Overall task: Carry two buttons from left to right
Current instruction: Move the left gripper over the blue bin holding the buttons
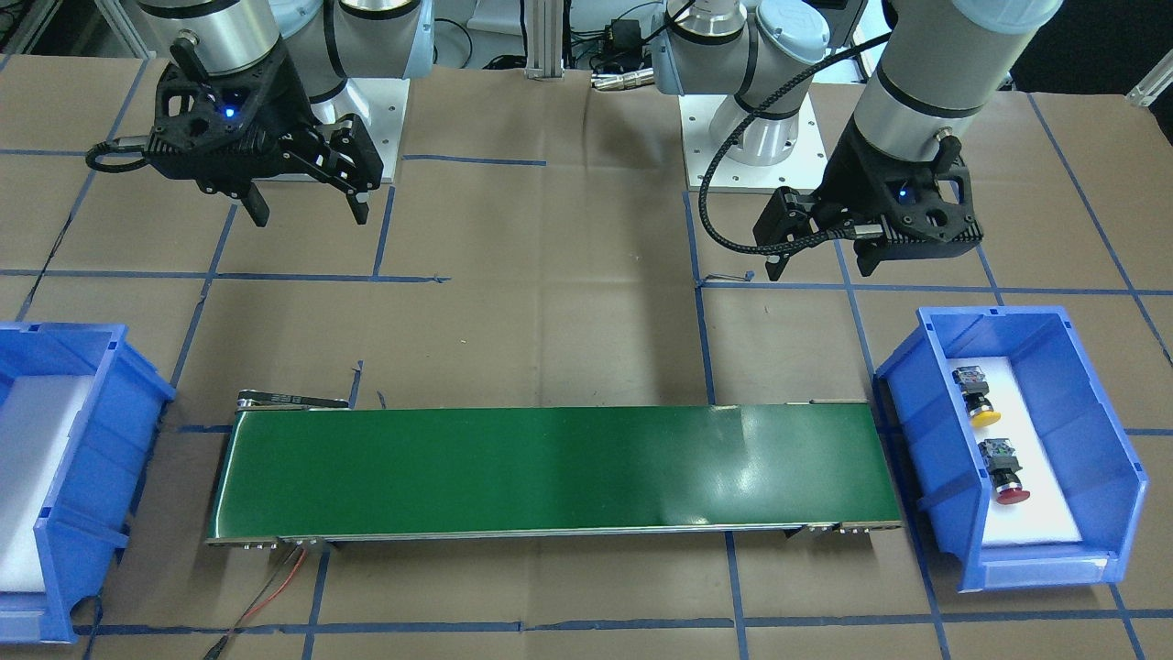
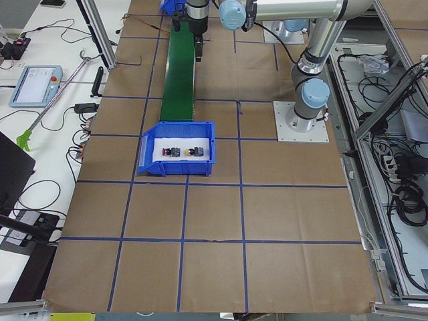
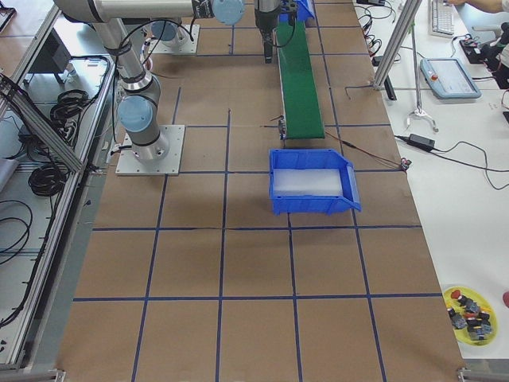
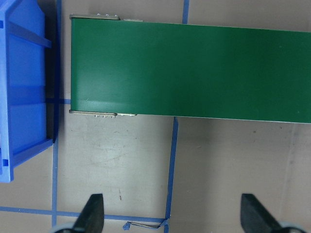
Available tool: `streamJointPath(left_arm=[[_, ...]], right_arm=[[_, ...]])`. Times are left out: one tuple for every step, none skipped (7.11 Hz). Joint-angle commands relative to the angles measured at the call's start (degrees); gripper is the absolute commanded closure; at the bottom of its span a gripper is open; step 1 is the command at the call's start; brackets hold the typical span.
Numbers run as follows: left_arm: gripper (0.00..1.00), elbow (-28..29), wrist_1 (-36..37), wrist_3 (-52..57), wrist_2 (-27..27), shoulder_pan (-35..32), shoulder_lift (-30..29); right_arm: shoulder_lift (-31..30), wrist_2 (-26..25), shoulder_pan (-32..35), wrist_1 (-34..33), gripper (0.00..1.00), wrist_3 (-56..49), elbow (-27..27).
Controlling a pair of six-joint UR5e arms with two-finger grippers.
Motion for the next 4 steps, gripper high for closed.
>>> streamJointPath(left_arm=[[0.00,0.00,0.09,0.01,0.00,0.00,-0.04],[0.00,0.00,0.09,0.01,0.00,0.00,-0.13],[0.00,0.00,0.09,0.01,0.00,0.00,-0.13],[0.00,0.00,0.09,0.27,0.08,0.00,-0.04]], right_arm=[[0.00,0.00,0.00,0.09,0.00,0.00,0.00],[0.00,0.00,0.00,0.09,0.00,0.00,0.00],[0.00,0.00,0.00,0.09,0.00,0.00,0.00],[0.00,0.00,0.00,0.09,0.00,0.00,0.00]])
